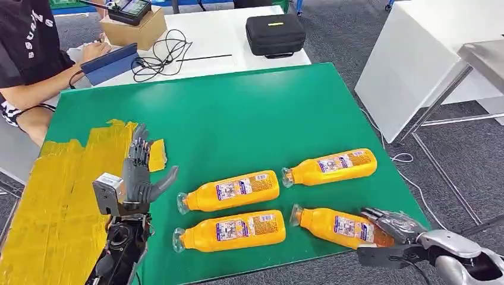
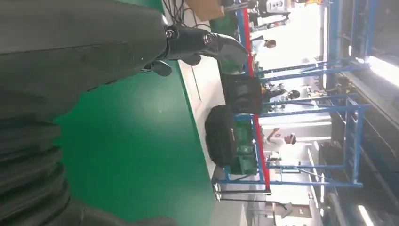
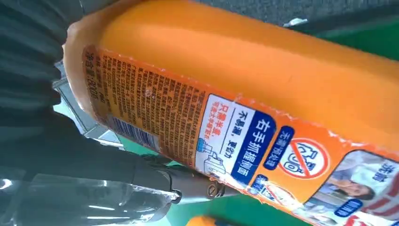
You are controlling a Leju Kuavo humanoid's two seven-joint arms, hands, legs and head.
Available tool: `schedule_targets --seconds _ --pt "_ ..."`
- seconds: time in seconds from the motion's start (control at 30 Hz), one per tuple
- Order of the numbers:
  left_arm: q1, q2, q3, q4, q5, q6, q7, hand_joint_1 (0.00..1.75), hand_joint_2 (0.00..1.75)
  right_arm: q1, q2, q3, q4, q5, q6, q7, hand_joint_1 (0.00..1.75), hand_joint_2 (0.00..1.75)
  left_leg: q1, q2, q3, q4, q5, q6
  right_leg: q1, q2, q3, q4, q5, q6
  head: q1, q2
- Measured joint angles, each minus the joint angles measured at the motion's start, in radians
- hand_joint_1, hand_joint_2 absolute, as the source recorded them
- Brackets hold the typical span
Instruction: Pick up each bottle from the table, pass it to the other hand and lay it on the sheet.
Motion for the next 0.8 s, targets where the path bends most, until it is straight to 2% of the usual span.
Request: schedule_targets --seconds 0.53,0.57,0.6,0.67,0.8 --pt "-0.002 0.000 0.005 0.014 0.000 0.000 0.000 0.00 1.75 0.028 -0.014 0.000 -0.033 -0.003 0.002 0.014 0.00 1.75 0.000 0.000 0.000 0.000 0.000 0.000 0.000 0.000 0.000 0.000 0.000 0.000 0.000 0.000" --pt "-0.003 0.000 0.005 0.015 0.000 0.000 0.000 0.00 1.75 0.027 -0.014 0.002 -0.033 -0.002 0.002 0.018 0.44 1.75 0.000 0.000 0.000 0.000 0.000 0.000 0.000 0.000 0.000 0.000 0.000 0.000 0.000 0.000" --pt "-0.004 0.000 0.005 0.017 0.000 0.000 -0.002 0.00 1.75 0.027 -0.013 0.003 -0.032 0.005 -0.002 0.025 1.66 1.75 0.000 0.000 0.000 0.000 0.000 0.000 0.000 0.000 0.000 0.000 0.000 0.000 0.000 0.000" --pt "-0.007 0.000 0.005 0.024 0.000 0.000 -0.004 0.00 1.75 0.021 -0.008 0.010 -0.021 0.023 -0.016 0.029 1.75 1.75 0.000 0.000 0.000 0.000 0.000 0.000 0.000 0.000 0.000 0.000 0.000 0.000 0.000 0.000" --pt "-0.015 -0.003 0.005 0.036 -0.002 0.002 -0.007 0.00 1.75 0.006 0.008 0.020 0.010 0.045 -0.058 0.029 1.75 1.75 0.000 0.002 0.001 0.000 0.000 0.000 0.000 0.001 0.000 0.000 0.000 0.000 0.000 0.000"
